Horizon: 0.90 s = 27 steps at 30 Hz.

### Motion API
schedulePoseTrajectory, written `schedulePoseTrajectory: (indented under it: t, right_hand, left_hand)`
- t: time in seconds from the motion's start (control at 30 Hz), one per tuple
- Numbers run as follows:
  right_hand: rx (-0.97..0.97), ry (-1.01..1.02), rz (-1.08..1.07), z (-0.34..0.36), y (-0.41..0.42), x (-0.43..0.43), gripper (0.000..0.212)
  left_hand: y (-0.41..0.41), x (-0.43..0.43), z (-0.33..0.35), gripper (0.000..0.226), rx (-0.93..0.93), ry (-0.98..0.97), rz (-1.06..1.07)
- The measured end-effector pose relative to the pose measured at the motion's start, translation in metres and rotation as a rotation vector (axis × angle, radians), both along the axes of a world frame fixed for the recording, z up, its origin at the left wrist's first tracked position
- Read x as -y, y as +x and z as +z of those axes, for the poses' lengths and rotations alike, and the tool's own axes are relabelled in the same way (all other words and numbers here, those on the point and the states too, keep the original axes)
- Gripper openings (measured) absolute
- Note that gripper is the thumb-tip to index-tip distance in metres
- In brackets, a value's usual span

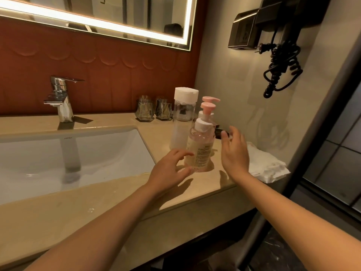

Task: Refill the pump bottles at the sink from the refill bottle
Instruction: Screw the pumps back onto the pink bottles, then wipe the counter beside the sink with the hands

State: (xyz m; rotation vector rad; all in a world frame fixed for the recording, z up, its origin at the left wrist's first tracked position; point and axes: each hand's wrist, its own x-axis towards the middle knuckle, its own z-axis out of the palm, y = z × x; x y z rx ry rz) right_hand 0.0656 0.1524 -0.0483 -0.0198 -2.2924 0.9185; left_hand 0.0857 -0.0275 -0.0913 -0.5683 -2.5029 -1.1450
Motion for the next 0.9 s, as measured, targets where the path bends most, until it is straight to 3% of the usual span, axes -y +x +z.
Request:
schedulePoseTrajectory:
  t: [0.13, 0.4, 0.63, 0.77, 0.9]
  right_hand:
    - [0.188, 0.228, -0.197, -0.006, -0.009, -0.062, 0.037]
    - [0.434, 0.378, -0.116, -0.02, -0.023, -0.088, 0.045]
    - [0.403, 0.269, -0.099, -0.024, -0.036, -0.093, 0.029]
    - [0.381, 0.378, -0.129, -0.025, -0.038, -0.099, 0.013]
    - [0.272, 0.132, -0.105, -0.009, -0.034, -0.1, 0.016]
  left_hand:
    - [-0.009, -0.007, 0.003, 0.03, -0.055, -0.083, 0.031]
    - [-0.029, -0.037, 0.007, 0.036, -0.153, -0.223, 0.045]
    - [-0.051, -0.059, 0.006, 0.045, -0.151, -0.256, 0.063]
    - [-0.056, -0.071, 0.007, 0.048, -0.137, -0.278, 0.067]
    - [-0.053, -0.069, 0.006, 0.043, -0.118, -0.193, 0.086]
